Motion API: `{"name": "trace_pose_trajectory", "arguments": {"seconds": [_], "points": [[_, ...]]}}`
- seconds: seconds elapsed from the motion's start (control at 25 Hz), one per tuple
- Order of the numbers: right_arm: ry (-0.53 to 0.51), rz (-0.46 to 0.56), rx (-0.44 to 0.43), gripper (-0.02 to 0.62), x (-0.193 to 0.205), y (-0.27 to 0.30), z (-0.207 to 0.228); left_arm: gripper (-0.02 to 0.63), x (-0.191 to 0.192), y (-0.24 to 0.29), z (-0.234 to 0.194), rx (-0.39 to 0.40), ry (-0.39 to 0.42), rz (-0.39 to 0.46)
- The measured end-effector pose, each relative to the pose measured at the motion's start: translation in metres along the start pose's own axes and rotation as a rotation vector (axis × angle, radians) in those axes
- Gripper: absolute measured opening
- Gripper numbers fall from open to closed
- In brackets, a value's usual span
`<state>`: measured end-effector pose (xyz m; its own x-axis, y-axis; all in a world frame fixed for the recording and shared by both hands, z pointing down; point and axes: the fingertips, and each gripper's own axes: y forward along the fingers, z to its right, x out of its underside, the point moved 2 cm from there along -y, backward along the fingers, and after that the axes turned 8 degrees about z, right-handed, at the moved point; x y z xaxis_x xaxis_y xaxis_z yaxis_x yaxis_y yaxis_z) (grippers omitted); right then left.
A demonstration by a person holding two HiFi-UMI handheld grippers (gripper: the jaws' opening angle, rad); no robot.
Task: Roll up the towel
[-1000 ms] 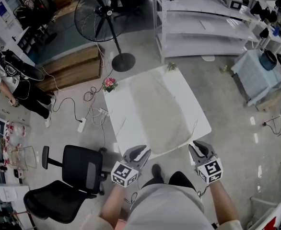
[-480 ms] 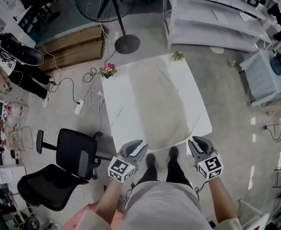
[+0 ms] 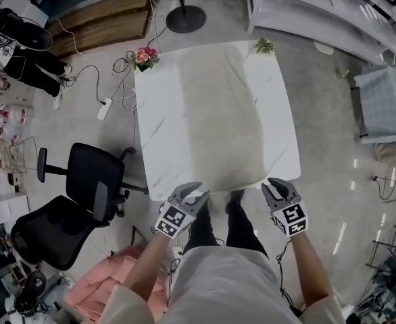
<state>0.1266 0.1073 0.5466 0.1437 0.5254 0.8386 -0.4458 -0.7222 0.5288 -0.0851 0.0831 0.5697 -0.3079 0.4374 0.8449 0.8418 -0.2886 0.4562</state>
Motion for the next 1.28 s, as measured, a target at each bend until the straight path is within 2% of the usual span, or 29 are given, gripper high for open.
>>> {"name": "trace_pose_trajectory", "arguments": {"seconds": [0.16,0.4,0.64,0.8,0.96,1.12,1.28], "points": [[-0.046,-0.091,-0.078,0.104,0.042,0.022,0.007,0.153,0.044,0.027,0.001,-0.004,0.034,-0.101],[-0.209,-0.226,-0.231,0.109,0.092,0.053,0.003,0.153,0.113,0.05,0.007,0.045,0.141,-0.294],[-0.364,-0.331,-0.357,0.114,0.129,0.065,0.001,0.163,0.15,0.06,0.005,0.009,0.304,-0.426],[-0.439,-0.379,-0.438,0.133,0.148,0.07,-0.003,0.161,0.164,0.064,0.003,-0.01,0.41,-0.484],[-0.542,-0.38,-0.454,0.156,0.155,0.079,0.0,0.161,0.17,0.068,0.0,-0.033,0.499,-0.514],[-0.652,-0.408,-0.494,0.163,0.169,0.087,0.0,0.147,0.174,0.071,-0.001,-0.039,0.547,-0.537],[-0.69,-0.422,-0.527,0.144,0.178,0.087,0.0,0.129,0.175,0.072,0.001,-0.042,0.569,-0.551]]}}
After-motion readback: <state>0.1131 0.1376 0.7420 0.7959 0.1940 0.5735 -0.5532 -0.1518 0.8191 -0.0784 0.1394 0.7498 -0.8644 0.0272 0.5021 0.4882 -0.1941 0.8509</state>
